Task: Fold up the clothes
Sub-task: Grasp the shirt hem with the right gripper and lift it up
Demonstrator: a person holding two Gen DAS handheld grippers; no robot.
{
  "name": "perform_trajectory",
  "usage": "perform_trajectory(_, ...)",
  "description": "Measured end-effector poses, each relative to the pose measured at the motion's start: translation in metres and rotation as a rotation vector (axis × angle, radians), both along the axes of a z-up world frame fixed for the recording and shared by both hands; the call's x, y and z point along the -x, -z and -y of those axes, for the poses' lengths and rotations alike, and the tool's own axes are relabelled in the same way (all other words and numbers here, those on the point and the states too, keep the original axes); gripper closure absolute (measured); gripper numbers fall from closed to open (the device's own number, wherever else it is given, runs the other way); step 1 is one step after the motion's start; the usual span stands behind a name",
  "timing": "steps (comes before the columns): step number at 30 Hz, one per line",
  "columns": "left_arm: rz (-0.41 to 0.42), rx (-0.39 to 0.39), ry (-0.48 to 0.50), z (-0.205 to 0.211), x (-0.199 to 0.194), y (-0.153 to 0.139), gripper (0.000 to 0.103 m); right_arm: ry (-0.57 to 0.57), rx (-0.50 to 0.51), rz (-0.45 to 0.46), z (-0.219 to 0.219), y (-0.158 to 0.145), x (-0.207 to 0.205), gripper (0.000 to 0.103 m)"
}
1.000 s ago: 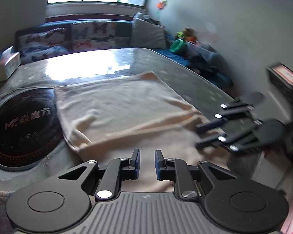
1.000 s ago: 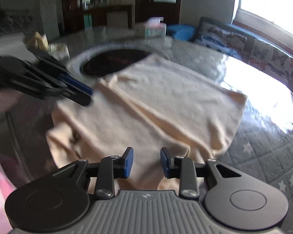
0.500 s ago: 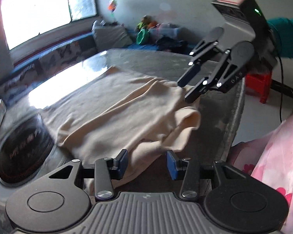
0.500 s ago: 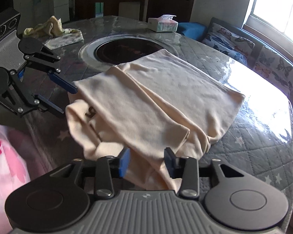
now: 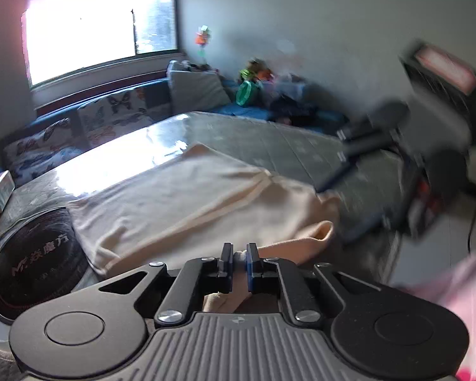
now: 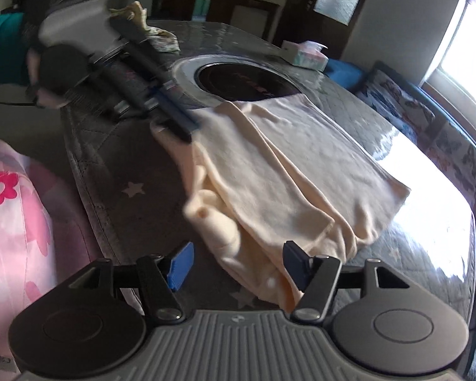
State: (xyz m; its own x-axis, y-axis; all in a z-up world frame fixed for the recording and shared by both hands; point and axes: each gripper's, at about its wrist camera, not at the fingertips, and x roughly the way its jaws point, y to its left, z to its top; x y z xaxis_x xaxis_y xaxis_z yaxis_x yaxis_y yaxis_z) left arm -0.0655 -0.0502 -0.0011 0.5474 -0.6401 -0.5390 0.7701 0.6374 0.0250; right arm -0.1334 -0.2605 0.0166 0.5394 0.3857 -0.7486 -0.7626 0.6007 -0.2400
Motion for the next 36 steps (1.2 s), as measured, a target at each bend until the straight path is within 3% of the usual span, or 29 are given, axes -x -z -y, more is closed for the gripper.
perform_trajectory(3, -0.034, 0.044, -0.025, 0.001, -0.019, -0.006, 0.094, -0.009, -0.006, 0.034, -0.005, 0.005, -0.004, 0.04)
perform_trajectory(5, -0.063, 0.065, -0.035, 0.001, -0.031, -0.006, 0.094, 0.004, -0.023, 0.022, -0.007, 0.008, -0.012, 0.046)
perform_trajectory(9, -0.114, 0.081, -0.048, -0.002, -0.046, -0.003, 0.094, 0.059, -0.074, -0.045, -0.007, 0.011, -0.033, 0.079)
perform_trajectory(10, -0.122, 0.083, -0.051, -0.004, -0.047, -0.002, 0.093, 0.08, -0.095, -0.072, -0.006, 0.01, -0.04, 0.083)
perform_trajectory(13, -0.136, 0.082, -0.057, -0.015, -0.043, -0.001, 0.088, 0.117, -0.164, -0.134, 0.001, 0.004, -0.058, 0.087)
perform_trajectory(17, -0.121, 0.056, -0.047, -0.027, -0.029, 0.001, 0.058, 0.139, -0.218, -0.175, 0.007, -0.004, -0.072, 0.089)
perform_trajectory(22, -0.095, 0.001, -0.026, -0.033, -0.012, 0.009, 0.052, 0.158, -0.249, -0.185, 0.011, -0.01, -0.082, 0.09)
perform_trajectory(27, -0.04, -0.087, -0.031, -0.028, -0.011, 0.026, 0.055, 0.17, -0.257, -0.168, 0.011, -0.014, -0.085, 0.091)
perform_trajectory(29, -0.028, -0.106, -0.038, -0.029, -0.012, 0.03, 0.074, 0.177, -0.258, -0.158, 0.011, -0.013, -0.083, 0.093)
perform_trajectory(32, -0.033, -0.093, -0.042, -0.033, -0.012, 0.029, 0.092, 0.181, -0.263, -0.144, 0.01, -0.013, -0.077, 0.095)
perform_trajectory(36, -0.01, -0.052, -0.058, -0.037, -0.002, 0.015, 0.095, 0.178, -0.285, -0.117, 0.012, -0.017, -0.062, 0.095)
